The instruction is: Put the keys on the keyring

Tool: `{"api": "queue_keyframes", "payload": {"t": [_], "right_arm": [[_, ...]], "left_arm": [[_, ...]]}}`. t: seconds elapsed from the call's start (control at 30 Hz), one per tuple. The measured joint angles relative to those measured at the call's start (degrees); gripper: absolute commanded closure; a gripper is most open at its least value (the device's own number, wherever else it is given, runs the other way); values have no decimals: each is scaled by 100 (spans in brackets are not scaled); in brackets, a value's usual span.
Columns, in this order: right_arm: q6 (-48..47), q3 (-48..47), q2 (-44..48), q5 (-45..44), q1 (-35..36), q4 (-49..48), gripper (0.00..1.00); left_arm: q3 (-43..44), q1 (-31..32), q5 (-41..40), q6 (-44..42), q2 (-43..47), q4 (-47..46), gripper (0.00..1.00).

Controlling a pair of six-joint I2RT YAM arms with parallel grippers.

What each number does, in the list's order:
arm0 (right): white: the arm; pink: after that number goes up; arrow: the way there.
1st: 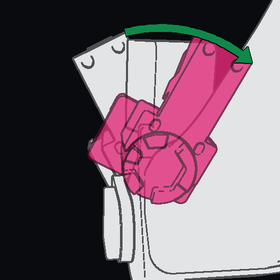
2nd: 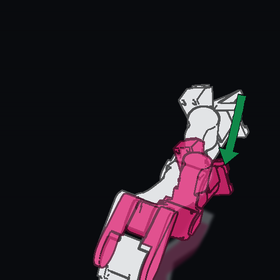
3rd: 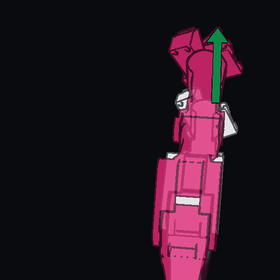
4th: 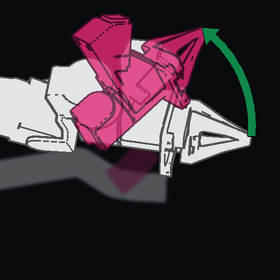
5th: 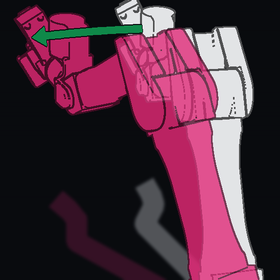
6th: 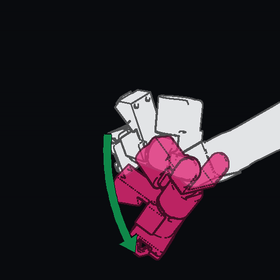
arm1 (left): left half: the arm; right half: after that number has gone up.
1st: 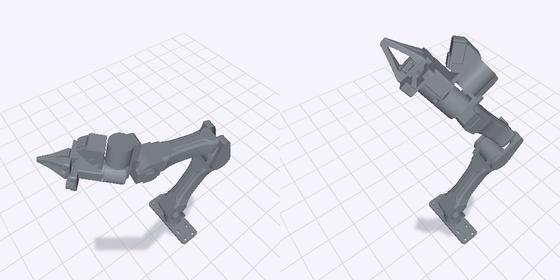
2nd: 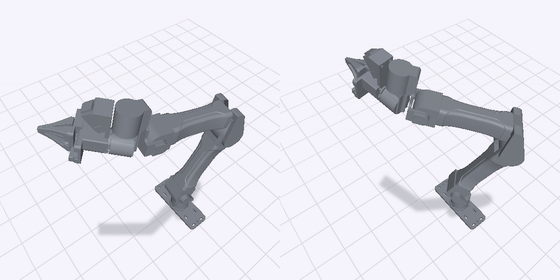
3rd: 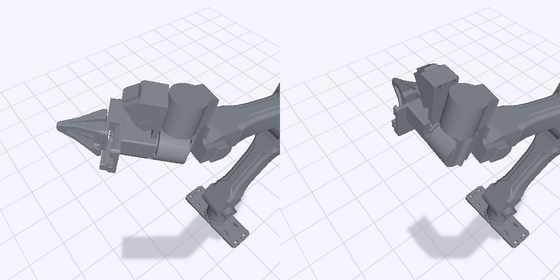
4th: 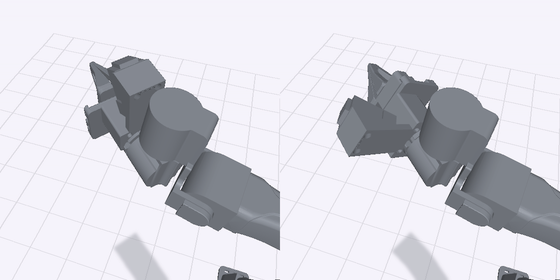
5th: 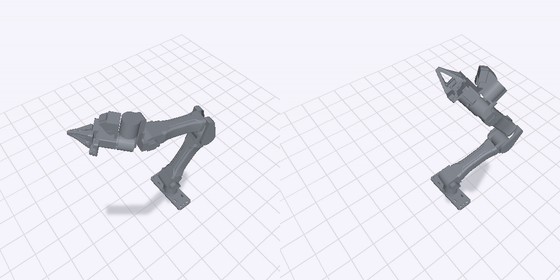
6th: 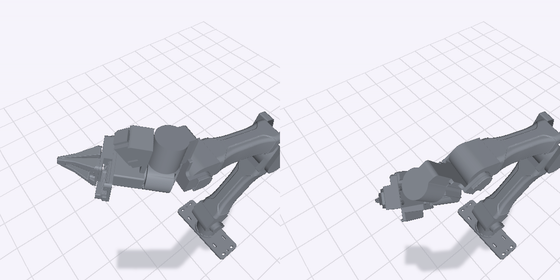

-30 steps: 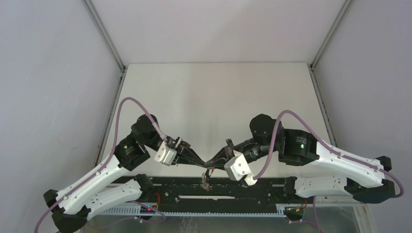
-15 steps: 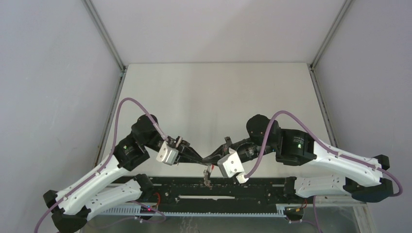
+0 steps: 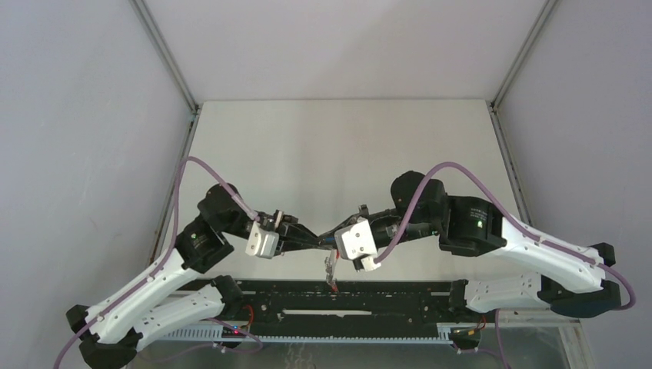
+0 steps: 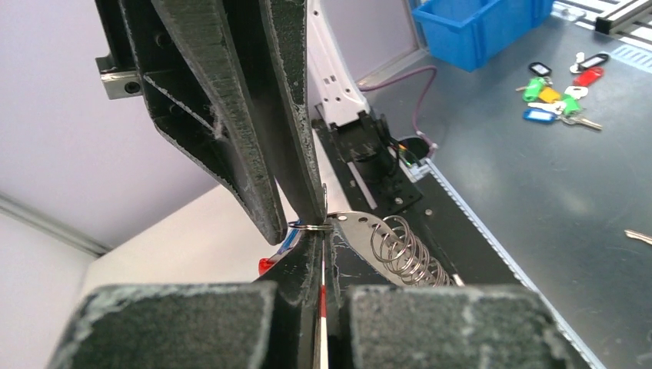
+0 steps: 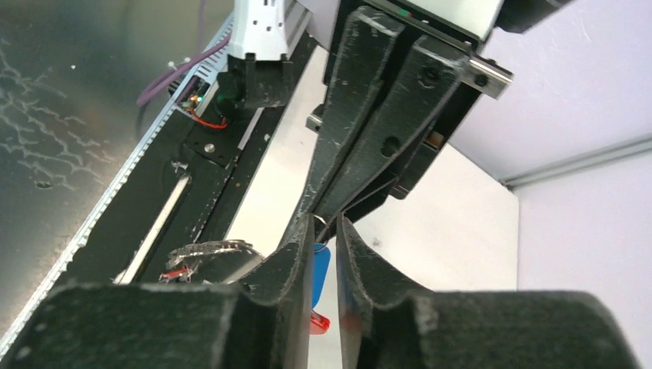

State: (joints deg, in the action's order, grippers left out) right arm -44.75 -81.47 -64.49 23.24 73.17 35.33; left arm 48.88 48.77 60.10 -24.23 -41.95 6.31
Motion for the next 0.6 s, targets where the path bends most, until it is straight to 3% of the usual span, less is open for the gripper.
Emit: {"api": "queue_keyframes", "payload": {"t": [0.17,0.6], "right_arm": [[321,-472,-203,-256,-2,216,59],[601,-1279,-691,-92,-186,1054,61]], "left_arm": [[0,2,-105,76,50,-302,100],[-326,2,-192,87,219,-813,100]]}}
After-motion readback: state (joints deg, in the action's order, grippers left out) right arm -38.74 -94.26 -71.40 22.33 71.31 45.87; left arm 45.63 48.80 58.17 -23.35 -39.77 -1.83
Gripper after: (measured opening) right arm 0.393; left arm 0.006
